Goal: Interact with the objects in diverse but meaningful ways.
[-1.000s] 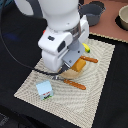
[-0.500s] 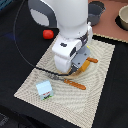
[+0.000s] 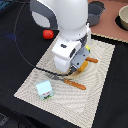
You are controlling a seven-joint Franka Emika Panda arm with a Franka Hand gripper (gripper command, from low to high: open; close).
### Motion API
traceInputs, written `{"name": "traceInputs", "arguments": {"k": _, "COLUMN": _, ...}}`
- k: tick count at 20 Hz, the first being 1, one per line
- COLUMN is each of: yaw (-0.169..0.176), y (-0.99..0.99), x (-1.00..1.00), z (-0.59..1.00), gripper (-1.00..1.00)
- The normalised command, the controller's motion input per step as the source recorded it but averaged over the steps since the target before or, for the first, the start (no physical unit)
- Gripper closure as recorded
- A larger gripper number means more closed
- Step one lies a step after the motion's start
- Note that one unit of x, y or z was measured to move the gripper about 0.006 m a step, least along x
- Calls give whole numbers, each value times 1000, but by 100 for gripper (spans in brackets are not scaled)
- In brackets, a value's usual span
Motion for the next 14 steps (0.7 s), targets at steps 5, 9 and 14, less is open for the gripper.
{"name": "traceInputs", "arguments": {"k": 5, "yaw": 0, "y": 153, "x": 0, "z": -17, "gripper": 100}}
{"name": "traceInputs", "arguments": {"k": 9, "yaw": 0, "y": 173, "x": -89, "z": 11, "gripper": -100}}
{"name": "traceInputs", "arguments": {"k": 14, "yaw": -1, "y": 57, "x": -115, "z": 457, "gripper": -100}}
